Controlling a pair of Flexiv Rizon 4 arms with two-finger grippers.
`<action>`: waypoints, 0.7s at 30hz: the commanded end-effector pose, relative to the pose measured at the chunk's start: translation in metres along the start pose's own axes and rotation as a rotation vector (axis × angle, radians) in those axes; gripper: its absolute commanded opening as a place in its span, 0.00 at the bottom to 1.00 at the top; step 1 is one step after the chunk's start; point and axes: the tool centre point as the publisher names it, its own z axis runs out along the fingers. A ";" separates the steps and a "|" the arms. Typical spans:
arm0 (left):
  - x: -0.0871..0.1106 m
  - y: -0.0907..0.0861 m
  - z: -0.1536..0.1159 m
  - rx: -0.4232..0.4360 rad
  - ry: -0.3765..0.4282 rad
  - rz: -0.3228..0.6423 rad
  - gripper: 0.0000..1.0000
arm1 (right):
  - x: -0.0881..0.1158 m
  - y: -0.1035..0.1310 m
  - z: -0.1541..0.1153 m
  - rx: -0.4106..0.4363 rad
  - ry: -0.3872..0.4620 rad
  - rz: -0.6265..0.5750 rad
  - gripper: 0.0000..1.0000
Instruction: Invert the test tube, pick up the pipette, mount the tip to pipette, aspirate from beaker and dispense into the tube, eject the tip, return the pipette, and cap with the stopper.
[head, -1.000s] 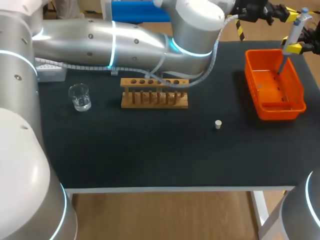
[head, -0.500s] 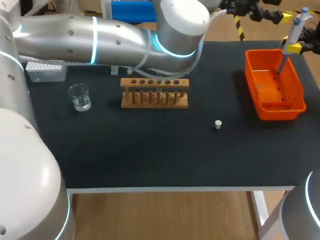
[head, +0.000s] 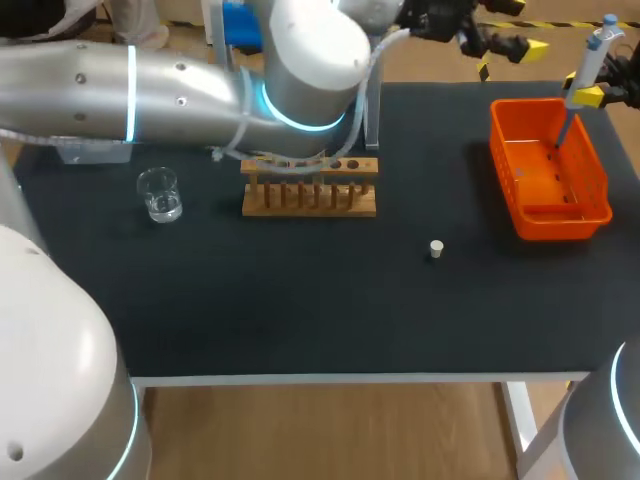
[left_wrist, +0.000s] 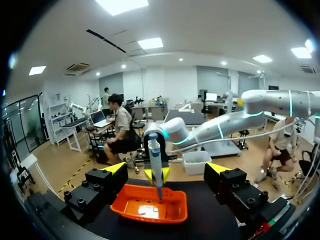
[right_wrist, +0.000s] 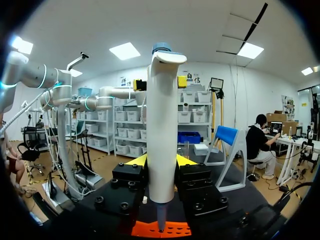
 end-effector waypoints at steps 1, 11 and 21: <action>0.014 0.016 -0.023 0.076 -0.023 0.009 1.00 | -0.001 0.001 -0.001 0.002 0.004 0.000 0.00; 0.034 0.039 -0.055 0.143 -0.055 0.022 1.00 | -0.001 0.001 -0.001 0.002 0.004 0.000 0.00; 0.050 0.070 -0.080 0.196 -0.081 -0.013 1.00 | -0.001 0.001 -0.001 0.002 0.004 0.000 0.00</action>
